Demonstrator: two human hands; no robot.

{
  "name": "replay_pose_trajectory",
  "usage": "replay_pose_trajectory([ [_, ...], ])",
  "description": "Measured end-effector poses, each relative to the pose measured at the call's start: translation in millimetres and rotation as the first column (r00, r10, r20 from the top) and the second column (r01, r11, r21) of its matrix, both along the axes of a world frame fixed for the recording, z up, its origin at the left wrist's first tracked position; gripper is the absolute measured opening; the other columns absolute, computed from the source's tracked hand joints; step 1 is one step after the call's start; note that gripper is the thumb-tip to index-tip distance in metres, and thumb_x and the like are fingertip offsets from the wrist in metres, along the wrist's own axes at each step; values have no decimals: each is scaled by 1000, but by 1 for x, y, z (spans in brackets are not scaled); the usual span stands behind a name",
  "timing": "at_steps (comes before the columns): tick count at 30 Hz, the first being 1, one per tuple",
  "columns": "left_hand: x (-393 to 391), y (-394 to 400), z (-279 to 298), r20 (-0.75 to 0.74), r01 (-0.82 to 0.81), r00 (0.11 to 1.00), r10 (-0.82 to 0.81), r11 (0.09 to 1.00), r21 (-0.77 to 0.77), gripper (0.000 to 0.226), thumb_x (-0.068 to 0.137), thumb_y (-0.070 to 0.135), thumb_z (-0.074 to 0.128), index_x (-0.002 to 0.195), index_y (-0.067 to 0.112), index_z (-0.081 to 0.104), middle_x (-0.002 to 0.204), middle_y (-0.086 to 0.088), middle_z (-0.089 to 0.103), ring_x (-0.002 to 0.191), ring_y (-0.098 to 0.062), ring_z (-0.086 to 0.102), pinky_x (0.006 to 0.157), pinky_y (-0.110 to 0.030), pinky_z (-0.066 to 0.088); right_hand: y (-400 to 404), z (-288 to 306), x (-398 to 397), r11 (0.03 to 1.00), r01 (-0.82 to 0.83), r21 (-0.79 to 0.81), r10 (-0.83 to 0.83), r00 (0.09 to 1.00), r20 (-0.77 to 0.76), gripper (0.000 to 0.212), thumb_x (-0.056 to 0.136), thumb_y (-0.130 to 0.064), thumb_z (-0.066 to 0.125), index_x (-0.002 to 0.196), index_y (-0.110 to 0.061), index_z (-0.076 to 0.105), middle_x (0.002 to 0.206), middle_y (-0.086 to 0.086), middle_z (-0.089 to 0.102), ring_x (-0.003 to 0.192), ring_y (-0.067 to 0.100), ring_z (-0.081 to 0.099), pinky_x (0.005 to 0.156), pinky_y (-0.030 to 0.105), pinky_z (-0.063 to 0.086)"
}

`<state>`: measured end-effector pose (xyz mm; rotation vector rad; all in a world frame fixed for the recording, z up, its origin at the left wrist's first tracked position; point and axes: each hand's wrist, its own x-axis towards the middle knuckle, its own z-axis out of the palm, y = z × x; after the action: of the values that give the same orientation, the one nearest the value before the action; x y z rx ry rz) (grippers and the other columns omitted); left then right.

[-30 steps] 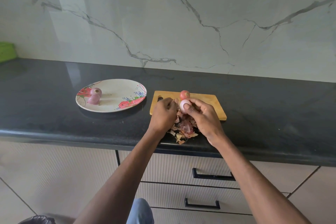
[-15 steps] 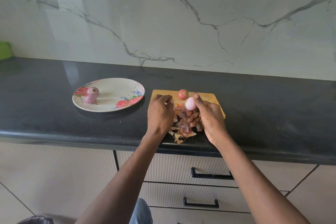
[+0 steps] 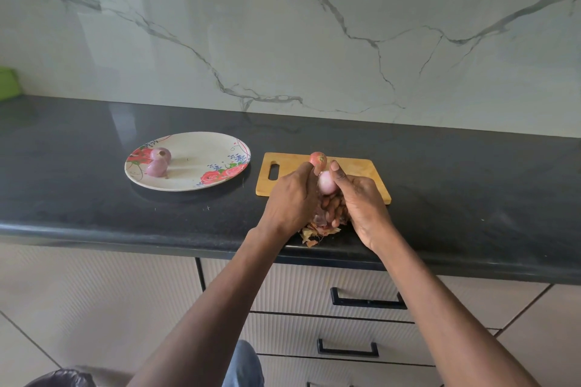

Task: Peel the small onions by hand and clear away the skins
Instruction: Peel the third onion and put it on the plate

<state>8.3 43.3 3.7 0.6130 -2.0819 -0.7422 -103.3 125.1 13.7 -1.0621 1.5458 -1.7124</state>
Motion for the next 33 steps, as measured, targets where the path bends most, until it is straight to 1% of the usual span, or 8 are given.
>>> replay_pose_trajectory([
  [8,1,-6,-4,-40,-19,999,22,997,81,34,107,15,44,73,10,47,61,5,49,54,-9,45,50,-22,29,0,0,0,998,-52,-30,51,998,-21,60,89,-44,66,86,16,66,69,25,67,46,29,58,38,22,43],
  [13,1,-8,-1,-42,-132,989,141,976,176,35,106,17,45,70,15,43,64,3,48,56,-11,39,53,-30,26,0,0,-2,999,-43,-15,44,997,69,43,102,-29,51,82,6,65,62,19,66,41,21,55,38,22,39],
  [16,1,-11,-1,31,-204,979,202,955,214,6,99,12,52,98,11,58,91,-2,57,75,-16,50,63,-26,31,1,2,-4,997,-66,-34,70,988,137,40,104,-27,44,89,5,63,66,18,65,40,20,54,37,23,38],
  [19,0,-10,-3,24,-214,977,213,970,114,32,99,6,52,129,9,60,118,-6,57,101,-21,55,77,-19,35,0,0,-4,996,-84,-14,85,989,122,45,106,-28,40,96,11,61,65,19,64,39,21,53,35,23,37],
  [21,2,-7,-2,-36,-171,984,173,983,72,23,105,15,48,111,6,68,103,-7,62,94,-20,56,75,-24,35,-2,-1,-6,996,-90,-1,90,988,125,50,106,-30,39,100,14,61,62,19,64,38,21,52,34,23,36],
  [23,3,-6,-3,-95,-22,995,33,994,107,37,108,31,45,93,4,65,86,-7,62,80,-19,53,68,-32,36,-2,-2,-7,994,-105,0,104,987,121,53,107,-32,38,95,13,63,60,19,64,37,22,52,33,23,37],
  [26,4,-1,-1,-36,96,995,-93,992,76,42,108,41,39,103,9,65,94,-8,67,86,-19,61,74,-32,48,-1,-2,-6,991,-131,1,130,985,115,54,107,-35,37,86,6,64,59,18,64,35,21,51,32,21,36],
  [33,2,0,-4,9,-25,1000,26,998,-66,21,109,30,38,97,16,48,89,-9,64,76,-27,56,64,-42,42,1,0,-4,988,-154,4,153,982,114,58,108,-38,36,78,1,67,58,20,61,32,20,48,30,20,32],
])
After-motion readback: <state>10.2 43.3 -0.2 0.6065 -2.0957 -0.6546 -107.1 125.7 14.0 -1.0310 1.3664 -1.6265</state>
